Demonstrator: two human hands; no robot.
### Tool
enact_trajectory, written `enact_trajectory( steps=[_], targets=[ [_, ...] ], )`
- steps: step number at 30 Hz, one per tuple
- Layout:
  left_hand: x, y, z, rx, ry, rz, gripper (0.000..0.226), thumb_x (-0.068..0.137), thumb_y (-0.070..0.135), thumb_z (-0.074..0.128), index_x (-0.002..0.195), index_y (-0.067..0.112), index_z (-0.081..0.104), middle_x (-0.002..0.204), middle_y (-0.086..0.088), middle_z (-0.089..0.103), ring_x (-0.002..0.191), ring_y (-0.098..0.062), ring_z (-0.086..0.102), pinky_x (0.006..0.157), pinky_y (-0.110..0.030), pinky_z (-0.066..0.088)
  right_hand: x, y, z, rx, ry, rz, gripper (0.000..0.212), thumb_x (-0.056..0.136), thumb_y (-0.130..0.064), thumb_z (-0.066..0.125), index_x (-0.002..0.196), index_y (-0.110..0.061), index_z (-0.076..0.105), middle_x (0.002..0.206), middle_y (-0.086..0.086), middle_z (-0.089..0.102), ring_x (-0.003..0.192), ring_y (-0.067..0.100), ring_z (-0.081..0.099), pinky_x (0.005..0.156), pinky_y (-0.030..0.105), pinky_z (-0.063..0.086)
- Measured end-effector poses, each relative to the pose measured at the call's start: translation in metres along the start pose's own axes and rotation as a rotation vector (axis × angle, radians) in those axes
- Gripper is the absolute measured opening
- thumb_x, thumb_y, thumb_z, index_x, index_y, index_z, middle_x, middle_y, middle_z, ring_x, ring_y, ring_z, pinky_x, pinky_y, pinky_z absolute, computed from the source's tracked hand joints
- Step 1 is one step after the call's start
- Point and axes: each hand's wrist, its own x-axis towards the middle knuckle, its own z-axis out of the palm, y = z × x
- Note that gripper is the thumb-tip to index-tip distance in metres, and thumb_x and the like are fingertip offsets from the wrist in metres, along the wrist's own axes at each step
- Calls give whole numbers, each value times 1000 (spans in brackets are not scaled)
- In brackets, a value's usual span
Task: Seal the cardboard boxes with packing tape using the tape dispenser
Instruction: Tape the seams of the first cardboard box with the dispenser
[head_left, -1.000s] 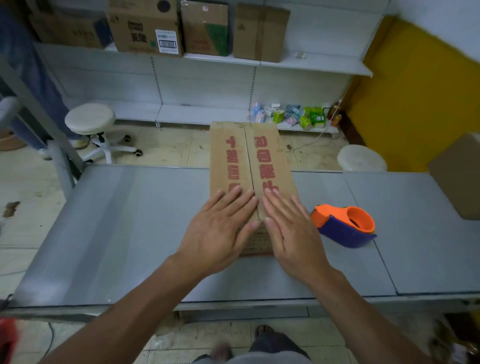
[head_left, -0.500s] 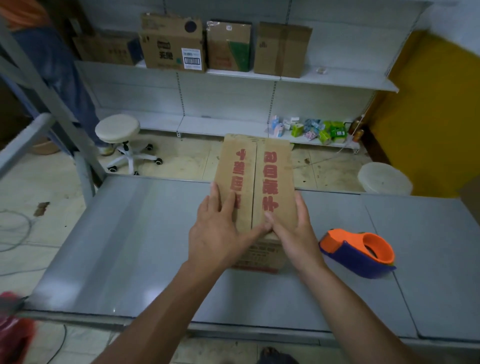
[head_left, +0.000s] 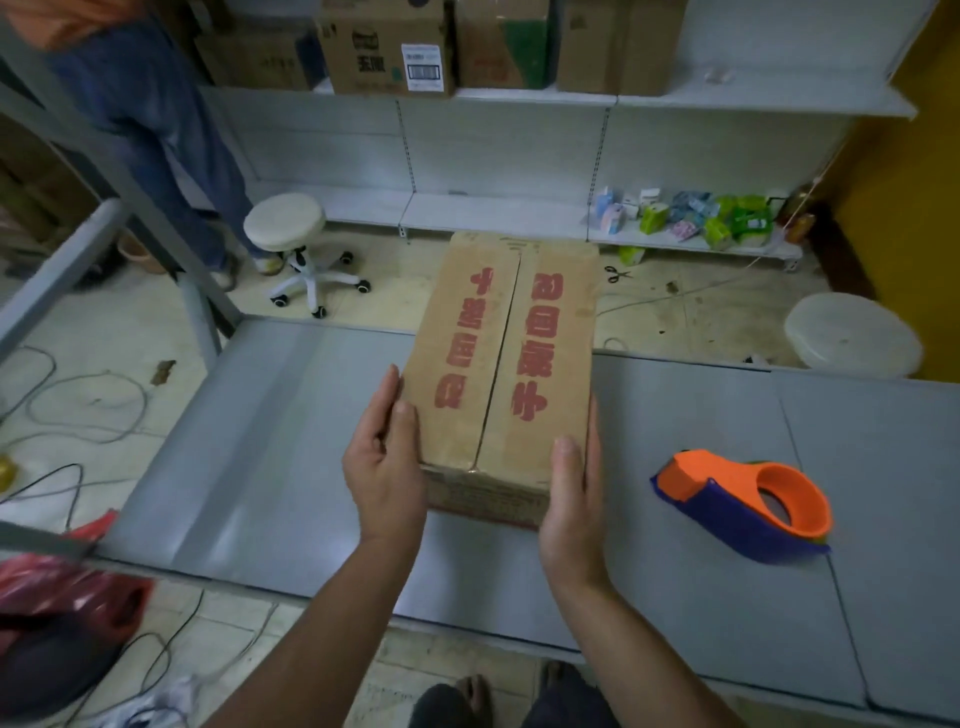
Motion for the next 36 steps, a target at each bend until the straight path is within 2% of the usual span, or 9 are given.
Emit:
enact_trajectory(
  steps=[7, 10, 13, 17, 23, 26, 28, 32, 36],
  targets=[
    [16, 2, 7, -64, 86, -111, 35, 97, 10, 56, 132, 15, 60, 117, 16, 65, 114, -3, 61, 98, -22, 50, 8, 0, 9, 29, 31, -12, 55, 93, -29, 39, 148, -25, 34, 143, -12, 49, 129, 0, 47, 104, 20, 42],
    [27, 9, -9, -143, 101, -191, 32, 95, 8, 59, 125, 13, 65, 117, 5, 69, 111, -8, 64, 98, -27, 51, 5, -7, 27, 8, 23, -14, 57, 90, -31, 40, 148, -30, 35, 141, -13, 51, 126, 1, 50, 104, 27, 44],
    [47, 19, -46, -158, 133, -144, 30, 96, 10, 58, 125, 14, 65, 118, 5, 68, 112, -8, 64, 100, -30, 50, -2, -9, 70, -6, -22, -18, 60, 88, -32, 40, 148, -30, 35, 139, -14, 53, 121, -3, 52, 98, 21, 44],
    [97, 33, -122, -71, 149, -31, 32, 96, 13, 58, 128, 15, 63, 111, 10, 68, 99, 2, 63, 88, -19, 51, -16, 1, 154, 3, -115, -4, 57, 90, -32, 42, 146, -33, 36, 132, -23, 54, 116, -7, 54, 93, 17, 44],
    [168, 28, -224, 70, 184, -28, 39, 93, 20, 61, 132, 15, 61, 126, 2, 64, 114, -12, 59, 105, -36, 46, -29, 27, 271, -84, -262, 85, 52, 88, -40, 46, 140, -44, 39, 129, -11, 60, 113, 11, 61, 98, 45, 49],
    [192, 27, -247, 107, 182, -16, 40, 95, 21, 59, 134, 16, 59, 130, 2, 62, 117, -11, 56, 103, -31, 45, -31, 34, 303, -128, -269, 72, 57, 88, -40, 46, 144, -39, 35, 138, -10, 51, 121, 10, 53, 98, 28, 46],
    [201, 24, -255, 183, 128, -12, 40, 96, 22, 57, 136, 18, 57, 131, 4, 61, 117, -10, 56, 100, -28, 44, -30, 41, 311, -145, -270, 100, 56, 91, -35, 45, 145, -36, 33, 136, -9, 53, 117, 7, 55, 88, 18, 45],
    [211, 25, -259, 341, 42, -22, 40, 96, 28, 55, 136, 26, 56, 129, 7, 62, 111, -9, 56, 95, -26, 43, -21, 48, 311, -192, -236, 135, 51, 96, -27, 48, 144, -37, 35, 126, -11, 60, 109, 5, 59, 88, 25, 47],
    [215, 61, -251, 875, -137, 182, 34, 98, 34, 51, 130, 23, 56, 127, 4, 60, 117, -21, 56, 91, -34, 43, -8, 33, 297, -264, -310, 207, 43, 95, -34, 55, 136, -34, 46, 120, -13, 63, 111, 9, 60, 94, 31, 47]
  ],
)
